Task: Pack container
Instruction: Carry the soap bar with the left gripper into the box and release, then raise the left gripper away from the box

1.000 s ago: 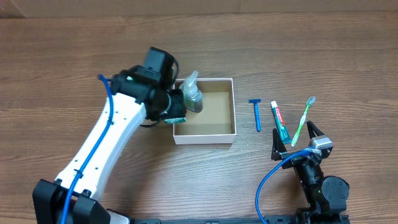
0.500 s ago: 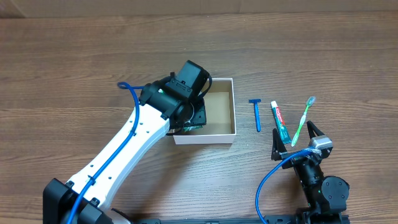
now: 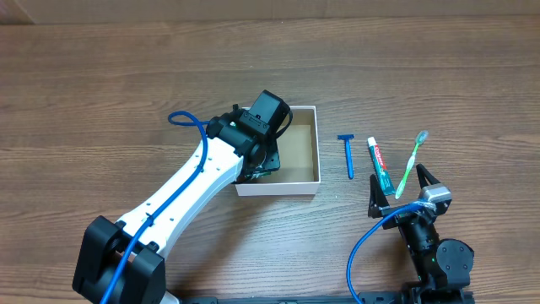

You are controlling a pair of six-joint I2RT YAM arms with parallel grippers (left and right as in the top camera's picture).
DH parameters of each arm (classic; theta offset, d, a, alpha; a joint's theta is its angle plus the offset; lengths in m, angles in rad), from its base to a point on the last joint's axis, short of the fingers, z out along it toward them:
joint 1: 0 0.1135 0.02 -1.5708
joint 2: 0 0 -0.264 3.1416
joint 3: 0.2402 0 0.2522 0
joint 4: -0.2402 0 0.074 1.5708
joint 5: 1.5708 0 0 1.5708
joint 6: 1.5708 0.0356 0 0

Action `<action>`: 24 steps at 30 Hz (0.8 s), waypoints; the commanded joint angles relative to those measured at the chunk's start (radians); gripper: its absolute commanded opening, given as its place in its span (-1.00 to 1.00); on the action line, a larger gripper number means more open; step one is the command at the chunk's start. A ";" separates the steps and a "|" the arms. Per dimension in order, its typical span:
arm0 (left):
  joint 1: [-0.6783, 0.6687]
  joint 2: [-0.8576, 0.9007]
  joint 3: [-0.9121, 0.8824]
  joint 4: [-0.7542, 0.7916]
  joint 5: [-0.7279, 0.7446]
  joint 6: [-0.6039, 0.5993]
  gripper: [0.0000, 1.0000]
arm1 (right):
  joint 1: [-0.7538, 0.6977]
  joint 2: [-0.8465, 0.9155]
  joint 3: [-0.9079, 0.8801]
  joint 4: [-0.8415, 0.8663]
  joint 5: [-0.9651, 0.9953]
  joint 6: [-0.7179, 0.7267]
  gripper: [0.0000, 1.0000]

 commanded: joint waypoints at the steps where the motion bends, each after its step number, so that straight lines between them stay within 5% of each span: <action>1: -0.008 -0.006 0.017 0.004 -0.013 -0.002 0.01 | -0.003 -0.009 -0.011 0.006 -0.005 -0.004 1.00; 11: -0.007 -0.032 0.130 -0.046 0.047 0.060 0.28 | -0.003 -0.009 -0.011 0.006 -0.006 -0.004 1.00; 16: -0.006 -0.032 0.150 -0.082 0.043 0.083 0.25 | -0.003 -0.009 -0.011 0.006 -0.006 -0.004 1.00; 24: 0.050 -0.033 0.357 -0.347 -0.137 0.082 0.26 | -0.003 -0.009 -0.011 0.006 -0.006 -0.004 1.00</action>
